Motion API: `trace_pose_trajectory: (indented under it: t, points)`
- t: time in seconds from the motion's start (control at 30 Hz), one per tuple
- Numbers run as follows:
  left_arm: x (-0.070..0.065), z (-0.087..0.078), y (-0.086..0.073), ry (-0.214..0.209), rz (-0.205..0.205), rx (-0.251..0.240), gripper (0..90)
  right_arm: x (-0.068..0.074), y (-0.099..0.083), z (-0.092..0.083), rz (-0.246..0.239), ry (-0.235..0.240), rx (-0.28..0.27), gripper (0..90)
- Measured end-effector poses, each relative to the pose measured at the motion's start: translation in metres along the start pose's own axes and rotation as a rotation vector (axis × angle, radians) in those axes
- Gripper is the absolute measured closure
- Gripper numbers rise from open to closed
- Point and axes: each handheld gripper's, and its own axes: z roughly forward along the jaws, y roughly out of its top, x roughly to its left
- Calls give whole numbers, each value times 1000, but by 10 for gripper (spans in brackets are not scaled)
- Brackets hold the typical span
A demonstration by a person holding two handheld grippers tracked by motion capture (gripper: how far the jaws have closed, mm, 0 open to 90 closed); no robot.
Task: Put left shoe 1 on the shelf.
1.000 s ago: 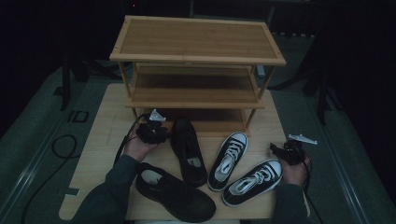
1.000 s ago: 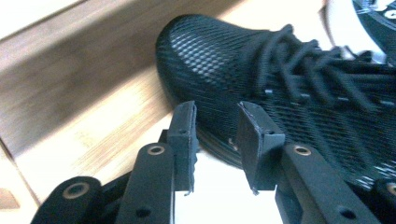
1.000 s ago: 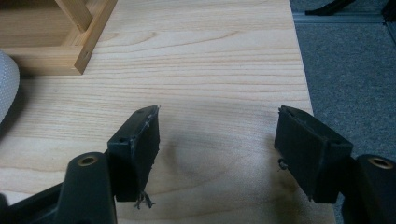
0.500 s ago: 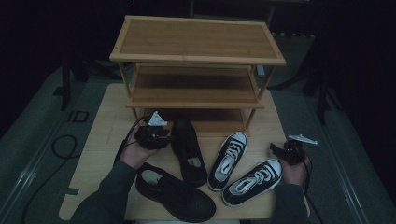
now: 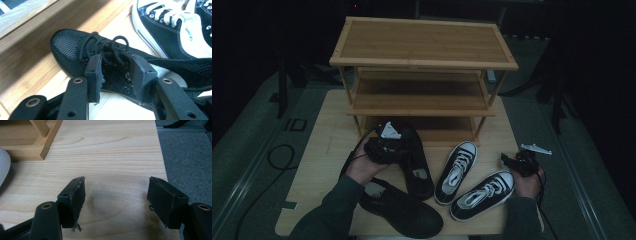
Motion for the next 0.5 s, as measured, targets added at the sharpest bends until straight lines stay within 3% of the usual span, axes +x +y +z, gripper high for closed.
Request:
trace_pose_trajectory:
  t: [0.13,0.5]
  points:
    - [-7,1,4,-8,-12,0,600,0,0,0,-2,0,1,306]
    - [-29,10,11,-21,8,21,560,0,0,0,-3,0,1,305]
